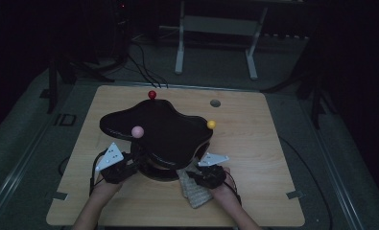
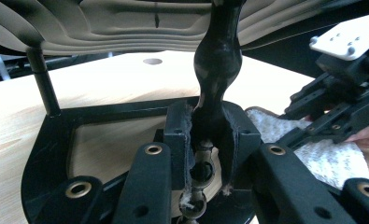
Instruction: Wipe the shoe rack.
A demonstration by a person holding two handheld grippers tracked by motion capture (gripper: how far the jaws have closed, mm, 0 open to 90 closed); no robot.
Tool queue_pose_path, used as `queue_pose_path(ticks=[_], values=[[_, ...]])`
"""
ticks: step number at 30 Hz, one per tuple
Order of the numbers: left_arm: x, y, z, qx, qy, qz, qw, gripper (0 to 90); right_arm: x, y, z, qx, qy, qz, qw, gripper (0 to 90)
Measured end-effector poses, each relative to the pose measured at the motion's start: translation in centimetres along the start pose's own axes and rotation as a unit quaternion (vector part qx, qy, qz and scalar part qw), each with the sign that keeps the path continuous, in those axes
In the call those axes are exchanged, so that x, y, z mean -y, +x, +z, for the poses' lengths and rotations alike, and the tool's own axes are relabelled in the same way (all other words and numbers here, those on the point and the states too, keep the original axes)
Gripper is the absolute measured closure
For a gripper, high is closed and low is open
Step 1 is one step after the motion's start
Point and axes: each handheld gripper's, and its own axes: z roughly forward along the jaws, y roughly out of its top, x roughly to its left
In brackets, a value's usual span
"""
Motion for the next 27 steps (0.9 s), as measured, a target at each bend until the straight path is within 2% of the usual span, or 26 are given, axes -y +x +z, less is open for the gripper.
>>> queue_pose_path(ticks=[3, 5, 9, 11, 13, 17, 19, 23, 26, 27], values=[[0.0, -0.2, -0.1, -0.009, 0.002, 0.004, 0.9999, 73.5, -0.2, 0.2, -1.1, 0.004, -0.009, -0.005, 0.9999, 70.8], [0.0, -0.3, -0.2, -0.016, 0.007, 0.009, 0.9998, 69.7, -0.3, 0.0, -2.1, 0.009, -0.018, -0.001, 0.9998, 70.8], [0.1, -0.3, -0.8, -0.021, 0.004, 0.001, 0.9998, 67.2, -0.6, -0.4, -4.5, 0.031, -0.039, -0.009, 0.9987, 70.9], [-0.1, -0.3, -1.3, -0.029, 0.006, -0.001, 0.9996, 64.4, -0.7, -0.7, -5.7, 0.038, -0.05, -0.005, 0.998, 70.9], [-0.2, -0.2, -2.0, -0.029, 0.005, -0.015, 0.9995, 60.7, -0.7, -1.1, -7.0, 0.05, -0.061, 0.0, 0.9969, 70.9], [-0.1, 0.0, -3.4, -0.05, 0.015, -0.019, 0.9985, 55.6, -0.4, -1.8, -9.3, 0.067, -0.083, 0.012, 0.9942, 70.8], [0.0, 0.0, -3.8, -0.053, 0.014, -0.023, 0.9982, 52.0, -0.1, -2.0, -10.1, 0.072, -0.092, 0.018, 0.993, 70.8], [0.7, -0.2, -3.7, -0.066, 0.031, -0.01, 0.9973, 51.2, 0.8, -2.2, -11.0, 0.081, -0.105, 0.034, 0.9906, 70.7], [1.1, -0.6, -3.1, -0.08, 0.05, 0.021, 0.9953, 51.1, 1.6, -2.4, -11.2, 0.081, -0.111, 0.048, 0.9894, 70.8], [1.1, -0.6, -3.1, -0.08, 0.05, 0.021, 0.9953, 51.5, 1.6, -2.4, -11.2, 0.081, -0.111, 0.048, 0.9894, 70.8]])
